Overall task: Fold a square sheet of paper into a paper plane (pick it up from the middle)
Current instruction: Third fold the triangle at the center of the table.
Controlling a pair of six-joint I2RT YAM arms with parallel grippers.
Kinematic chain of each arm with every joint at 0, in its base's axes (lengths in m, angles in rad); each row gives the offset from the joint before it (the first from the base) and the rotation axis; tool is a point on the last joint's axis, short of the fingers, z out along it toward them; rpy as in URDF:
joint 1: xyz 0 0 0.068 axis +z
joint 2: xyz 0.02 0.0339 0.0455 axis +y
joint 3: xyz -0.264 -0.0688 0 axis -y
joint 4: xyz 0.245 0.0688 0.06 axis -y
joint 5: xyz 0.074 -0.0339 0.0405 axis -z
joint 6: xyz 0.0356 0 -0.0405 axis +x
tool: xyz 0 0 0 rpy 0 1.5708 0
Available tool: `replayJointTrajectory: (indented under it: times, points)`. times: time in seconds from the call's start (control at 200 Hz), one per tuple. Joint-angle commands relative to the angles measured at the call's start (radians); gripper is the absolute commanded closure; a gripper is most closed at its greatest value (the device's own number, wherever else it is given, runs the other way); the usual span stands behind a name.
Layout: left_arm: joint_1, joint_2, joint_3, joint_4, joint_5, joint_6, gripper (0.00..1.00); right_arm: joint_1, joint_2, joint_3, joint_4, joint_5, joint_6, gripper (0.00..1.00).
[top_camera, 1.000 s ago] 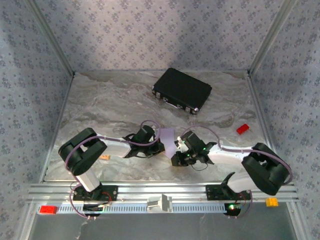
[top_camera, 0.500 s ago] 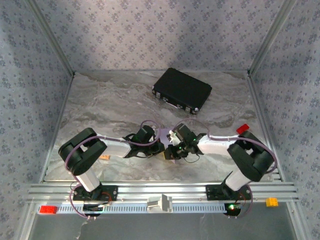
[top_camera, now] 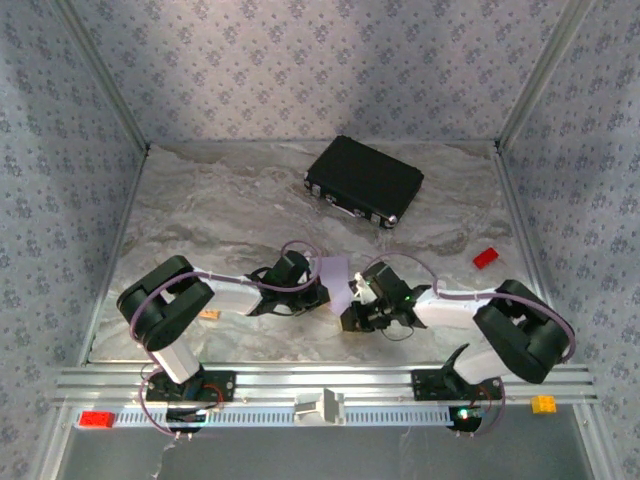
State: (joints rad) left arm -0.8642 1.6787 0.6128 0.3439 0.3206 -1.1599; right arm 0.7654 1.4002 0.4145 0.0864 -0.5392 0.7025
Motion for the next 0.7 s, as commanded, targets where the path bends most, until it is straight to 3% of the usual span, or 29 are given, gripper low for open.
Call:
replayJointTrajectory:
  times: [0.0, 0.22, 0.52, 0.695]
  points:
    - [-0.001, 0.028, -0.001, -0.072, -0.039, 0.022, 1.0, -0.003, -0.036, -0.04, -0.08, 0.001, 0.049, 0.86]
    - [0.0, 0.023, 0.002, -0.072, -0.035, 0.029, 1.0, -0.011, -0.147, 0.049, -0.157, -0.022, -0.02, 0.86]
    - [0.0, 0.021, 0.007, -0.075, -0.031, 0.033, 1.0, -0.051, 0.115, 0.19, -0.088, -0.041, -0.055, 0.86]
    - [-0.001, 0.014, 0.013, -0.08, -0.03, 0.043, 1.0, -0.055, 0.178, 0.149, -0.102, -0.016, -0.049, 0.88]
